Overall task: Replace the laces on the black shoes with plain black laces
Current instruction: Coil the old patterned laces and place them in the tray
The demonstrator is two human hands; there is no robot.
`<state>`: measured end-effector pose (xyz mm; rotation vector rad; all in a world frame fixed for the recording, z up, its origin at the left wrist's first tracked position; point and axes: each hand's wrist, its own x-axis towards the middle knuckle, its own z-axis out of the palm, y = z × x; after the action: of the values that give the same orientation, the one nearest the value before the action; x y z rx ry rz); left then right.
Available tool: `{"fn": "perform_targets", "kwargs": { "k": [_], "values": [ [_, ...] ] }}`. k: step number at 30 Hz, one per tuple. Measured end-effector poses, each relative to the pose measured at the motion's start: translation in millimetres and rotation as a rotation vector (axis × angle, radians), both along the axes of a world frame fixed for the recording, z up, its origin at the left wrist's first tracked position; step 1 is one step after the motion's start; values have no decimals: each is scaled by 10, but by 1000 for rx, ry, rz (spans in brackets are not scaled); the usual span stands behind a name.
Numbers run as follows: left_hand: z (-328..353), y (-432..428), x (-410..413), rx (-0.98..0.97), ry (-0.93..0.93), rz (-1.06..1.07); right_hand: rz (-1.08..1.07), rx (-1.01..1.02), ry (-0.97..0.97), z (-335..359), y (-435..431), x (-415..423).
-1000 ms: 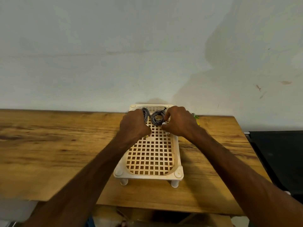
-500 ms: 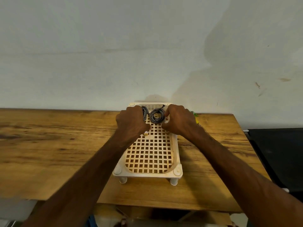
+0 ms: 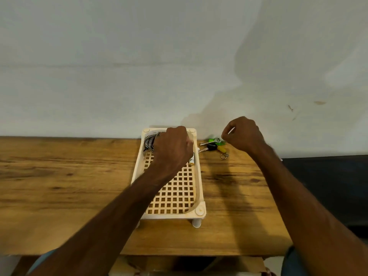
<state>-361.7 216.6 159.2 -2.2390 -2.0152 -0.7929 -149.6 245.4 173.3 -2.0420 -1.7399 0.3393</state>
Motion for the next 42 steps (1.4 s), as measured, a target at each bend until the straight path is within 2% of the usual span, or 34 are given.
{"fn": "perform_targets", "kwargs": {
  "k": [7,14,17,22,28,30,36,42],
  "values": [
    [25,76,74,33,-71,-44,-62,-214,-164,-492,160,11],
    [10,104,243,5,-91,-139,-56,-230,-158,-589,243,-1],
    [18,115,348,17,-32,-199,-41,-164,-31,-446,194,84],
    [99,165,521,-93,90,-142,-2,42,407,-79,-85,276],
    [65,204,724,-149,98,-94,87,23,760,189,-382,477],
    [22,198,819,-144,145,-68,100,0,809,224,-447,552],
    [-225,254,978,-247,504,-7,111,-31,783,184,-533,703],
    [-280,247,1062,-231,564,43,108,-46,746,170,-515,760]
  ]
}}
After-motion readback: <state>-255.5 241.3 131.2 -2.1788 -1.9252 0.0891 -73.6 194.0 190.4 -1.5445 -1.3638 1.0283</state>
